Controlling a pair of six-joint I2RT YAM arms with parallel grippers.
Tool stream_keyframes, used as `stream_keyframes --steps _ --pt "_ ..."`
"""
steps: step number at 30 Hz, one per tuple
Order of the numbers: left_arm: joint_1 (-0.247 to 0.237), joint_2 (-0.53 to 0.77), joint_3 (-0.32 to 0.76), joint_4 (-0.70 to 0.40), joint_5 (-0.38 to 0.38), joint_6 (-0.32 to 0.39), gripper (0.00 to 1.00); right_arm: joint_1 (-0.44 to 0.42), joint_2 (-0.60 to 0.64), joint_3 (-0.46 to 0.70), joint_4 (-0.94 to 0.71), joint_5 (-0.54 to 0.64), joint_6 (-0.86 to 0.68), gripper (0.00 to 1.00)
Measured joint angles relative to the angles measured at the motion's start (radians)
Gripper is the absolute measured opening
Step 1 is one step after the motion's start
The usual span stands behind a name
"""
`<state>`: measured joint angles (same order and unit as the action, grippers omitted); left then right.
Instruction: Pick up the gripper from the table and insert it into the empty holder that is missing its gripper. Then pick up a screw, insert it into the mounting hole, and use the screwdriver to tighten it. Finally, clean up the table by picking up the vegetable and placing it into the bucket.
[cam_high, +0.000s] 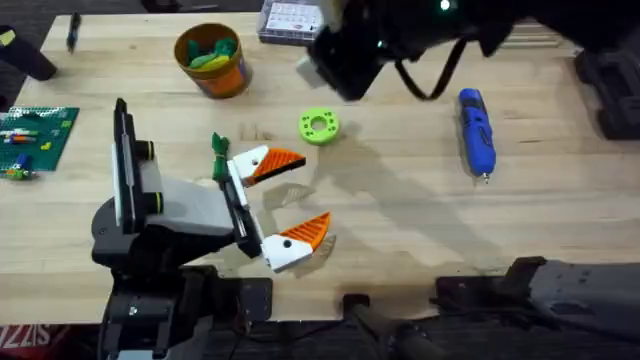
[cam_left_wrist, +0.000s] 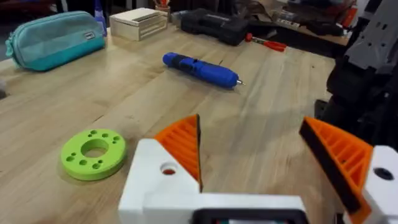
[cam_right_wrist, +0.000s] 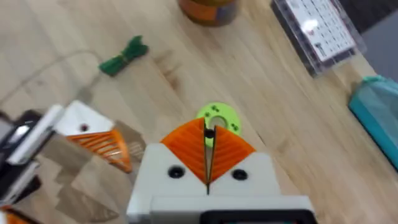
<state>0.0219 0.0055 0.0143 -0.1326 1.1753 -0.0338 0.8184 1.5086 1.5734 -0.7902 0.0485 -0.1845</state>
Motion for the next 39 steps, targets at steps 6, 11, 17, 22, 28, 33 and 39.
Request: stream_keyframes --steps 6,11,17,22,28,33,39 --pt "0.000 0.000 0.000 0.000 0.000 0.000 0.985 0.143 0.001 0.007 -0.004 0.000 0.006 0.004" --pt "0.000 0.000 0.000 0.000 0.000 0.000 0.985 0.235 0.008 0.030 -0.005 -0.001 0.021 0.004" --pt "0.000 0.000 0.000 0.000 0.000 0.000 0.985 0.272 0.036 0.106 -0.079 0.000 0.036 0.004" --pt "0.000 0.000 0.000 0.000 0.000 0.000 0.985 0.277 0.088 0.147 -0.114 0.000 0.044 0.004" --pt "0.000 0.000 0.000 0.000 0.000 0.000 0.985 0.285 0.106 0.147 -0.133 0.000 0.047 0.004" --pt "0.000 0.000 0.000 0.000 0.000 0.000 0.985 0.305 0.130 0.149 -0.142 -0.001 0.047 0.004" --pt "0.000 0.000 0.000 0.000 0.000 0.000 0.985 0.316 0.142 0.149 -0.148 -0.001 0.047 0.004"
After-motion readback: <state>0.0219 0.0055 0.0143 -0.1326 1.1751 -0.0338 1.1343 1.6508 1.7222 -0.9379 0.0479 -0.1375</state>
